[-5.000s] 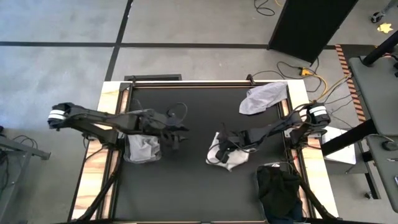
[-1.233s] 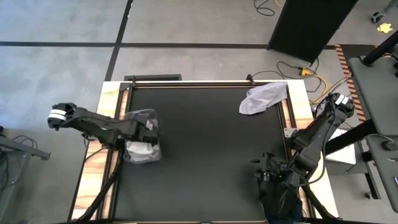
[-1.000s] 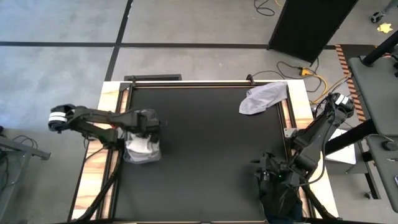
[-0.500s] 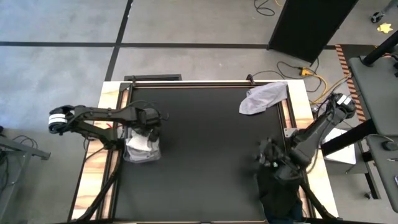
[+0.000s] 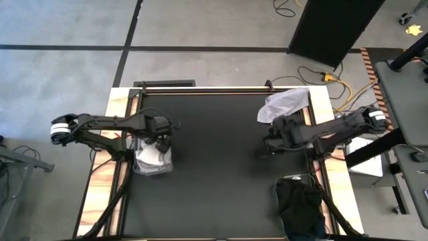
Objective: Sort towels by color in basket
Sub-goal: Put the white towel into the top transparent bin, then put the gray towel into the top transparent bin
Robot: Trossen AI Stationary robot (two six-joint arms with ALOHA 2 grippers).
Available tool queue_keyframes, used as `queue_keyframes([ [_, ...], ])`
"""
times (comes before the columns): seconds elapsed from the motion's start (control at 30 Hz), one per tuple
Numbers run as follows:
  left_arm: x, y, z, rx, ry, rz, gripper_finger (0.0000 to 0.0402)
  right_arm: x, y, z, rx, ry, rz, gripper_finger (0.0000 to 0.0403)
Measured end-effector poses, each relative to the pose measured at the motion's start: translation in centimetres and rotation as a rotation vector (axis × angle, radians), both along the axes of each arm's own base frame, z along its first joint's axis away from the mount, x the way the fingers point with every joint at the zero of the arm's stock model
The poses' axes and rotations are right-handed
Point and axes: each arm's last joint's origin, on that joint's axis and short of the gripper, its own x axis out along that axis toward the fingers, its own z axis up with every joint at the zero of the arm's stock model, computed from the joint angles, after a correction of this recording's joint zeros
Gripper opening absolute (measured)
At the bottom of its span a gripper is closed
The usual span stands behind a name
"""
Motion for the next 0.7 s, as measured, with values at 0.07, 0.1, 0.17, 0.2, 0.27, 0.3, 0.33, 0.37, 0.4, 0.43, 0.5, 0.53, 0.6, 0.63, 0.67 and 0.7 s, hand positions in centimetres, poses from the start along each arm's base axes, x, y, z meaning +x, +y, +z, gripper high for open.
queue_keyframes([
  [0.07,0.0,-0.2,0.2,-0.024,-0.016,-0.017,0.0272,0.2,-0.8,-0.5,-0.004,-0.018,-0.03,0.0194],
  [0.1,-0.1,-0.3,0.2,-0.038,-0.025,-0.024,0.0277,0.3,-1.1,-0.8,-0.009,-0.035,-0.042,0.0191],
  [0.17,-0.2,-0.5,0.5,-0.056,-0.042,-0.045,0.0286,0.5,-1.5,-1.6,-0.031,-0.087,-0.061,0.0185],
  [0.2,-0.2,-0.6,0.6,-0.059,-0.053,-0.056,0.029,0.6,-1.7,-2.1,-0.043,-0.123,-0.071,0.0183],
  [0.27,-0.3,-0.7,1.0,-0.062,-0.077,-0.07,0.0294,0.6,-2.3,-3.2,-0.05,-0.187,-0.101,0.0178],
  [0.3,-0.4,-0.8,1.1,-0.06,-0.089,-0.078,0.0295,0.7,-2.5,-3.7,-0.046,-0.233,-0.119,0.0175],
  [0.33,-0.5,-0.9,1.3,-0.057,-0.102,-0.085,0.0295,0.7,-2.7,-4.2,-0.042,-0.282,-0.137,0.0173],
  [0.37,-0.6,-0.9,1.5,-0.052,-0.116,-0.09,0.0295,0.7,-2.9,-4.6,-0.04,-0.323,-0.149,0.0169],
  [0.4,-0.7,-1.0,1.7,-0.041,-0.129,-0.094,0.0295,0.8,-3.0,-5.0,-0.038,-0.363,-0.16,0.0166],
  [0.43,-0.7,-1.0,1.9,-0.02,-0.146,-0.098,0.0295,0.8,-3.1,-5.2,-0.032,-0.407,-0.176,0.016],
  [0.5,-0.7,-1.1,2.4,0.04,-0.182,-0.106,0.0295,0.9,-3.3,-5.7,-0.023,-0.486,-0.22,0.0145],
  [0.53,-0.8,-1.0,2.6,0.069,-0.196,-0.107,0.0295,0.9,-3.3,-5.9,-0.021,-0.514,-0.243,0.0136],
  [0.6,-0.9,-1.0,2.9,0.109,-0.217,-0.115,0.0295,1.0,-3.6,-6.4,-0.018,-0.534,-0.286,0.0111],
  [0.63,-1.0,-1.0,3.1,0.116,-0.227,-0.124,0.0295,1.2,-3.8,-6.7,-0.017,-0.533,-0.307,0.0097],
  [0.67,-1.1,-1.0,3.3,0.122,-0.236,-0.133,0.0295,1.4,-3.9,-6.9,-0.013,-0.525,-0.321,0.0081],
  [0.7,-1.2,-1.0,3.4,0.128,-0.241,-0.139,0.0295,1.7,-4.1,-7.2,-0.008,-0.515,-0.333,0.0066],
])
